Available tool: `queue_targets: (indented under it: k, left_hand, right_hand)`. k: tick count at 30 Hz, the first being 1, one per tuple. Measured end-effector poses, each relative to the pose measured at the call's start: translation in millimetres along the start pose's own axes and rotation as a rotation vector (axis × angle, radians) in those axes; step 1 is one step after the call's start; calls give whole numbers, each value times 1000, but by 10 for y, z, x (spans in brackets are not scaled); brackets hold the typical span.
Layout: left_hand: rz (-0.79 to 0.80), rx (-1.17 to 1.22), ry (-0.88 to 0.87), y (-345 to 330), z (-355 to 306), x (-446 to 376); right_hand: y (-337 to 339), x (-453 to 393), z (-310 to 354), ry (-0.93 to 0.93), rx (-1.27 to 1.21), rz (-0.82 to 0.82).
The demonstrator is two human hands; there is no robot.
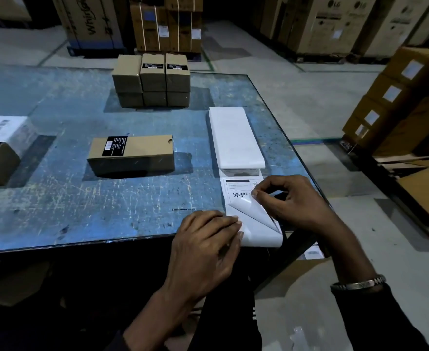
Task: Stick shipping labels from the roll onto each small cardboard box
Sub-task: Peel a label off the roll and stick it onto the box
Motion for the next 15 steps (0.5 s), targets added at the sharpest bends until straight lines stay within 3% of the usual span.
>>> queue_targets:
  k: [4, 10, 15]
  left_hand:
    - [-19, 49, -8, 12, 53, 47]
    - [-18, 54, 0, 10, 35, 16]
    - [49, 121, 98, 61, 129, -148]
  right_hand:
    - [199, -91, -91, 69, 99, -134]
    - [449, -350, -435, -35, 60, -336]
    - [384, -525, -474, -74, 48, -227]
Point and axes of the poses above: each hand's wrist, its own x-axis away from the middle knuckle, its own y-axis out of the back of the hand, z = x × y, the point moved 10 cm from there along -x, towards the middle knuckle, and after that the axes turned 8 degrees about y, right-handed, at the moved point
